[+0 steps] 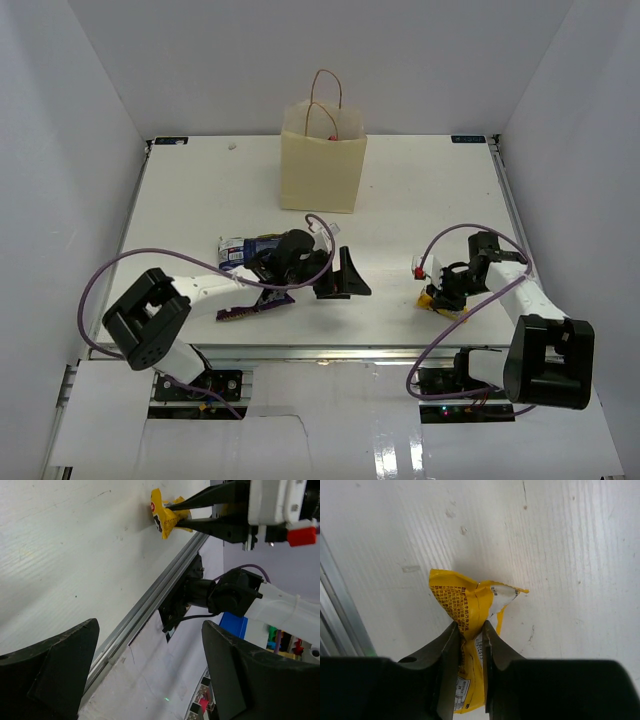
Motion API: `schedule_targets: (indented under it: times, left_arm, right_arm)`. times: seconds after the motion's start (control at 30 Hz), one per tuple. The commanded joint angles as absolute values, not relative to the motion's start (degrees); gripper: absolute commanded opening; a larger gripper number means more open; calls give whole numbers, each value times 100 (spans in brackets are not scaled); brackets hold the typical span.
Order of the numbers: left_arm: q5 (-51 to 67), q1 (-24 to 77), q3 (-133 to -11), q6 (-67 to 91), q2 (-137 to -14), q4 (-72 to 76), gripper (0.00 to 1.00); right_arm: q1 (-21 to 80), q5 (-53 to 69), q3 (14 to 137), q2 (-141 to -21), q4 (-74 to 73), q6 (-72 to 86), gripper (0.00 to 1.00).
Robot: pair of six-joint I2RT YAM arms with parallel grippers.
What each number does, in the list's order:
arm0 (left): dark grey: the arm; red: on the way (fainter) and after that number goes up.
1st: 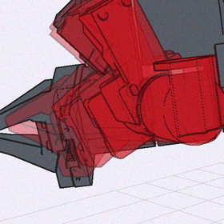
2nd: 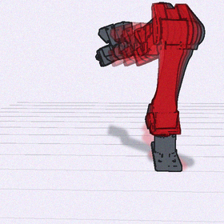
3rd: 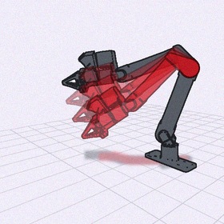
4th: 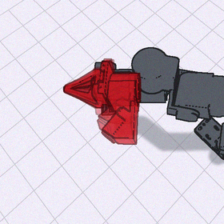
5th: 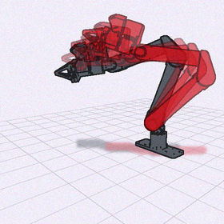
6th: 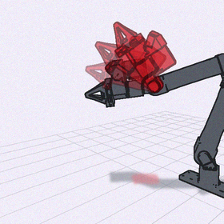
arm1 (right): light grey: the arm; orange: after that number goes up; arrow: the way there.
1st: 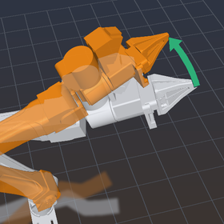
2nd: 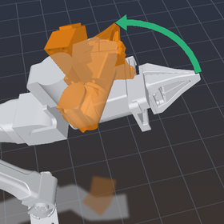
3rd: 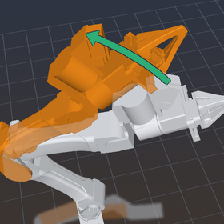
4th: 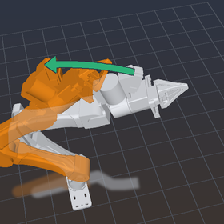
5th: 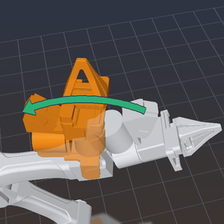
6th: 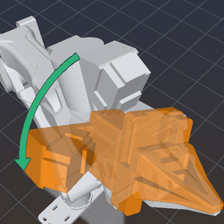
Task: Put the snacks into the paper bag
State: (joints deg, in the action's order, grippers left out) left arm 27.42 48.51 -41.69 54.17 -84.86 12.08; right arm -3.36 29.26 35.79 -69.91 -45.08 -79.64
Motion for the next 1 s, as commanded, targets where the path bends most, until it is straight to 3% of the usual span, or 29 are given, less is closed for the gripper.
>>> schedule_targets:
  times: [0.0,0.2,0.47,0.87,0.97]
  left_arm:
    - [3049,4878,-4665,5642,-8823,1599,93]
    - [3603,4887,-5369,6011,-9825,1687,87]
    - [3797,4931,-5748,6214,-10292,1705,81]
    - [3902,4931,-5827,6337,-10512,1723,46]
    - [3929,4931,-5827,6346,-10556,1731,44]
  right_arm:
    - [-299,4031,3946,-6751,-5088,-7893,20]
    - [298,4544,4201,-6540,-4861,-7287,19]
    - [1397,4298,4201,-6442,-3728,-6005,18]
    - [2030,4052,4263,-6390,-3094,-5581,18]
    - [2065,4078,4228,-6355,-3085,-5572,18]
